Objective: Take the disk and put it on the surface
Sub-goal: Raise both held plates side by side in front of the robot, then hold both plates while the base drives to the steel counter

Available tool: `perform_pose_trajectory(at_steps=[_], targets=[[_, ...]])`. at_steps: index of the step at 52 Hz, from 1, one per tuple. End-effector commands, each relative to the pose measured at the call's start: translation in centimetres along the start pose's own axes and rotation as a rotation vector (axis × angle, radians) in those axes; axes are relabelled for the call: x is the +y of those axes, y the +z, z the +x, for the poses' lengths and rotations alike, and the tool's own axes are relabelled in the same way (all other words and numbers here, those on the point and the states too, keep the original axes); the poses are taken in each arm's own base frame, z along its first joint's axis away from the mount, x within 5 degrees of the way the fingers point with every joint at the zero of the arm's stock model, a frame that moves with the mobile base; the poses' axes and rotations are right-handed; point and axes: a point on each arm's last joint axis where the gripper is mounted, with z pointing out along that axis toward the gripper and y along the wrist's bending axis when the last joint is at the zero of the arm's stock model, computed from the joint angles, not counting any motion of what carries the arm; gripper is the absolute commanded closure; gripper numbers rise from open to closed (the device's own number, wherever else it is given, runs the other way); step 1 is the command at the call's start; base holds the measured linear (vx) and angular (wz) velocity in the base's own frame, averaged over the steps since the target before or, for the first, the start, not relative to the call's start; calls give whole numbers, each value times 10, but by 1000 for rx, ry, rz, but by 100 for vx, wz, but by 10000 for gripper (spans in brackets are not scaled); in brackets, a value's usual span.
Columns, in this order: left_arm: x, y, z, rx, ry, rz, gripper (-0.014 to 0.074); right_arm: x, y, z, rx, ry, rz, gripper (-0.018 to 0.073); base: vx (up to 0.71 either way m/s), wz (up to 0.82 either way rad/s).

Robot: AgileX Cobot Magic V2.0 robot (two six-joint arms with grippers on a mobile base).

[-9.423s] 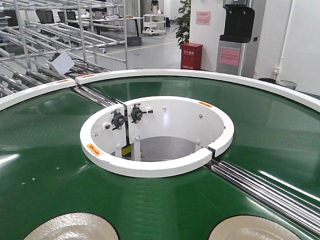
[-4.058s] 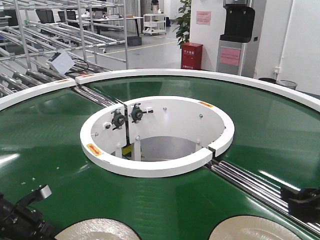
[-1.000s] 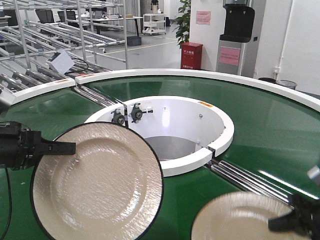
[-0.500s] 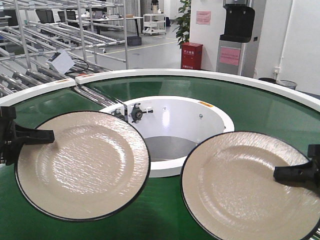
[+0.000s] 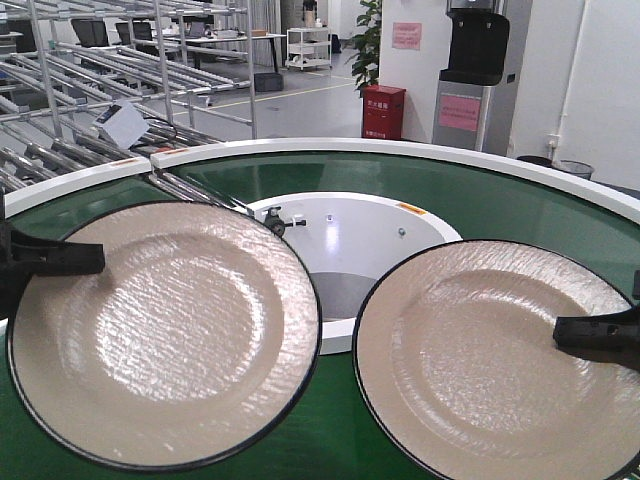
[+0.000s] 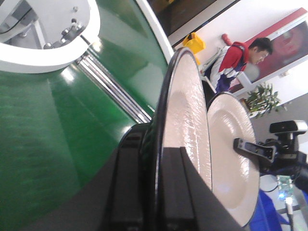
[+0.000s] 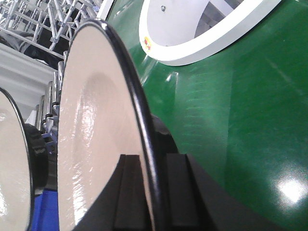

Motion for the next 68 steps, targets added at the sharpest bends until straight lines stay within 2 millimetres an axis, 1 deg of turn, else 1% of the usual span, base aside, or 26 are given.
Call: perform_pose_trajectory(at_steps=[1,11,68], targets=[[-30,-7,-5,-67,-9,113,601,25,-11,-8,-85,8,-118,568,0,0],[-33,1,0,-37,4,115,601,25,-11,-8,-85,8,-119,568,0,0],[-31,1,0,-29,7,103,601,25,-11,-8,-84,-5,-111,568,0,-1]])
